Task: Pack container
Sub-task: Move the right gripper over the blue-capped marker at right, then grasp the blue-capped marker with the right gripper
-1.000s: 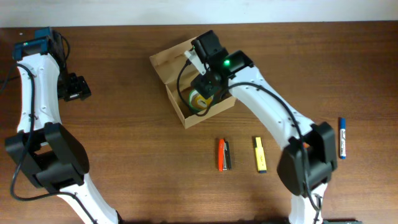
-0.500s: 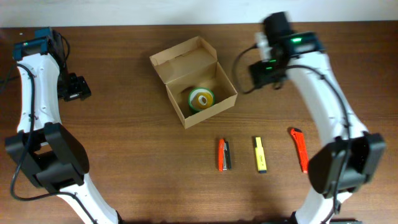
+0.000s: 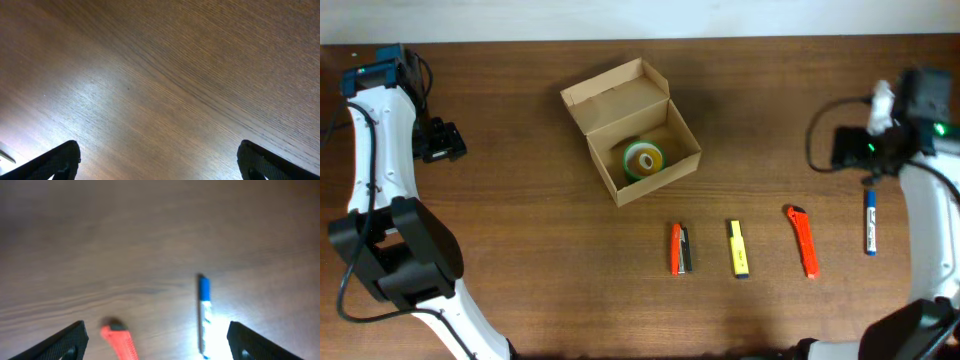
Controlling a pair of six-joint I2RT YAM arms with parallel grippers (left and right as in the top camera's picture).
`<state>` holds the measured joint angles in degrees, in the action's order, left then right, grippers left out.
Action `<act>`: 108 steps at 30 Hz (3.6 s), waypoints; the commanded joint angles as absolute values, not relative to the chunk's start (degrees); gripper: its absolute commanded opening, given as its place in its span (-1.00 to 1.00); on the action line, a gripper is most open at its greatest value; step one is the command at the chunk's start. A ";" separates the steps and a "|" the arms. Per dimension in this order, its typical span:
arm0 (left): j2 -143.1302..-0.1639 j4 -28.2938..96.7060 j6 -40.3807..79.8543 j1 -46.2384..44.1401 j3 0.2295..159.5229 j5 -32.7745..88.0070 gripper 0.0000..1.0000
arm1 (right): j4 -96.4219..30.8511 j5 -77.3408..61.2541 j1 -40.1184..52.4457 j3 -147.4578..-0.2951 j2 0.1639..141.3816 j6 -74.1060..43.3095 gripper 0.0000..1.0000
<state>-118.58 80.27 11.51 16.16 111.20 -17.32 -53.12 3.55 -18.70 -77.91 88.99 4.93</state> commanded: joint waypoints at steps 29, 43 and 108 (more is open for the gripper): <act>-118.26 80.12 10.61 16.29 110.63 -17.08 1.00 | -46.70 -1.91 -38.24 -65.47 96.18 17.41 0.49; -118.26 80.12 10.61 16.29 110.63 -17.08 1.00 | -45.58 -1.30 -38.22 -65.47 102.26 17.34 0.36; -118.26 80.12 10.61 16.29 110.63 -17.08 1.00 | -48.64 2.37 -33.87 -68.18 109.78 14.09 -0.43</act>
